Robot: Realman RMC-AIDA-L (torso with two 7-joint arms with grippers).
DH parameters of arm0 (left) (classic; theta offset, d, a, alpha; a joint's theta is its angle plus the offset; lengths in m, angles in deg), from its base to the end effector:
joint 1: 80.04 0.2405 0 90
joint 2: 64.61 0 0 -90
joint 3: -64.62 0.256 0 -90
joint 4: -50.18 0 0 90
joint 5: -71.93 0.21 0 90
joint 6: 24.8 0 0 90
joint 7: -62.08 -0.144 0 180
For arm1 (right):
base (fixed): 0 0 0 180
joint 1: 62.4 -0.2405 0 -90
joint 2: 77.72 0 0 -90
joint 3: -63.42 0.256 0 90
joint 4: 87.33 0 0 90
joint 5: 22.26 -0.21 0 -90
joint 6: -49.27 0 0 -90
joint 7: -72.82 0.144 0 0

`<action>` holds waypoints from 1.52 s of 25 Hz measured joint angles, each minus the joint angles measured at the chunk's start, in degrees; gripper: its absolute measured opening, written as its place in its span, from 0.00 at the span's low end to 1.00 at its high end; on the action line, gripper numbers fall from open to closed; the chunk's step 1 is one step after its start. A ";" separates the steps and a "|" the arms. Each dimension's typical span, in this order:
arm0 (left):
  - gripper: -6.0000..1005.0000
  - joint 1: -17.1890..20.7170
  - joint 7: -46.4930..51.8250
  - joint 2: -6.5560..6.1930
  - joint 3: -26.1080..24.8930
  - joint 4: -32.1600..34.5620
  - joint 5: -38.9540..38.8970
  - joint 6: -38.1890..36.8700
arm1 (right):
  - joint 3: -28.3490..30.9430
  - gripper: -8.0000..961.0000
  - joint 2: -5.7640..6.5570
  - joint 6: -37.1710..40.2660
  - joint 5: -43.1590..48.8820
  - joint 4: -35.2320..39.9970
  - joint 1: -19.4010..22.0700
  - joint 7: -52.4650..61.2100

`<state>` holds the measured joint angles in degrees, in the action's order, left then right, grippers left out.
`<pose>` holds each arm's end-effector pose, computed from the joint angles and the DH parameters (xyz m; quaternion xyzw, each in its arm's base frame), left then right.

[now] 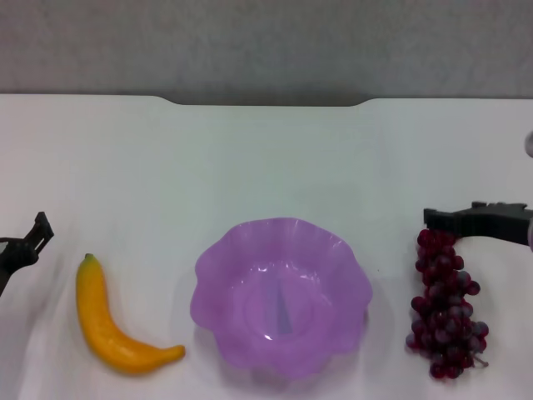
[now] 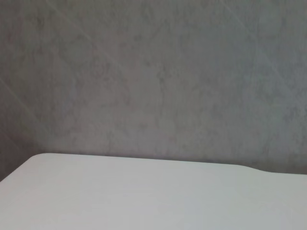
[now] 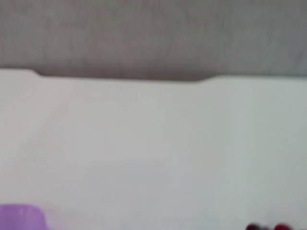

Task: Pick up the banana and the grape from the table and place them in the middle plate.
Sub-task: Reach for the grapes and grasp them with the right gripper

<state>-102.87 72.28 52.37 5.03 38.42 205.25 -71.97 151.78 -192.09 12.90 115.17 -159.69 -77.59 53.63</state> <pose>-0.3853 0.3295 -0.0070 -0.6505 -0.3767 -0.2052 0.6268 0.2623 0.3715 0.0092 -0.7981 0.4361 0.0675 0.4103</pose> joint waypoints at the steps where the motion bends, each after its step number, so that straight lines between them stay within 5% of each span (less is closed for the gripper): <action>1: 0.90 -0.08 0.00 0.00 0.00 0.00 0.00 0.01 | 0.68 0.91 0.03 -2.37 0.00 0.19 -0.88 0.86; 12: 0.90 -0.20 -0.25 0.00 0.00 -0.03 0.02 0.02 | 7.06 0.91 0.18 -18.39 0.41 4.21 -6.79 3.58; 38: 0.89 -0.28 -0.70 0.08 0.00 -0.66 0.01 -0.12 | 6.77 0.91 -0.07 -12.13 0.11 24.10 -15.37 -0.88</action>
<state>-103.16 71.57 52.45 5.03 37.76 205.26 -72.09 158.55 -192.16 0.77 115.28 -135.60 -92.96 52.75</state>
